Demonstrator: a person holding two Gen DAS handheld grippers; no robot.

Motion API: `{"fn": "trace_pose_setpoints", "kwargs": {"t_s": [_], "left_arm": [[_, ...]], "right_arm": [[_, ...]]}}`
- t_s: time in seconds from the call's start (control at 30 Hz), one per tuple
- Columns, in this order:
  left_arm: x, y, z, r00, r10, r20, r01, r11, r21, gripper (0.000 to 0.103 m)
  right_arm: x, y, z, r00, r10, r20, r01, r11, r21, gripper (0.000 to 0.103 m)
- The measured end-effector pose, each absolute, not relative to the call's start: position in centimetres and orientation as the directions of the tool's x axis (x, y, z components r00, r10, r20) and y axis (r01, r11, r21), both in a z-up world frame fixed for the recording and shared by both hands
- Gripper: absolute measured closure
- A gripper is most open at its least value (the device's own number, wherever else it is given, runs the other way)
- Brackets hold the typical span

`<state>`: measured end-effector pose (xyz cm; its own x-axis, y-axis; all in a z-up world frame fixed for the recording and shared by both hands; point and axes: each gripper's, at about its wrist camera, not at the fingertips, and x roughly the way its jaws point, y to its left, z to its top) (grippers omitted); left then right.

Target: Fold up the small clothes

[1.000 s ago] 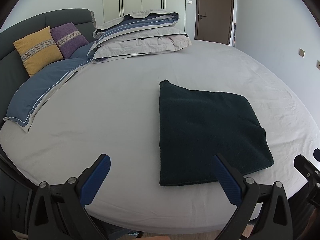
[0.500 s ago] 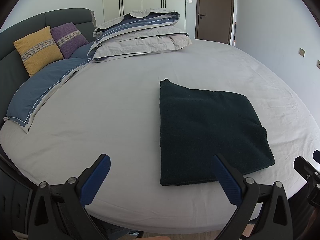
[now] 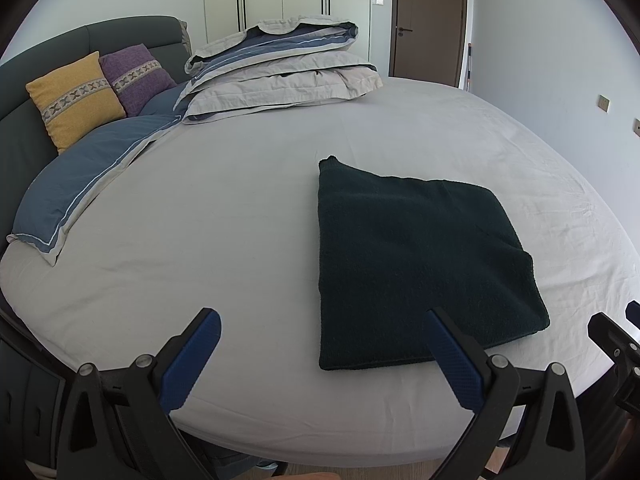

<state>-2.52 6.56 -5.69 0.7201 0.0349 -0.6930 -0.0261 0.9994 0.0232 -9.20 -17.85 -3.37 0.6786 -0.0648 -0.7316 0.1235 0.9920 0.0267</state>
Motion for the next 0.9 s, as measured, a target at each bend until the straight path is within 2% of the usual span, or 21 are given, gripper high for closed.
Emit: {"fn": "trace_pose_setpoints", "kwargs": {"t_s": [0.9], "left_arm": [[-2.75,6.55,-6.01,0.716,0.033,-0.697,-0.022,0.999,0.025,0.0]], "right_arm": [[-9.52,-17.76,-3.66,0.672,-0.061,-0.738,0.127,0.991,0.033,0.0]]}}
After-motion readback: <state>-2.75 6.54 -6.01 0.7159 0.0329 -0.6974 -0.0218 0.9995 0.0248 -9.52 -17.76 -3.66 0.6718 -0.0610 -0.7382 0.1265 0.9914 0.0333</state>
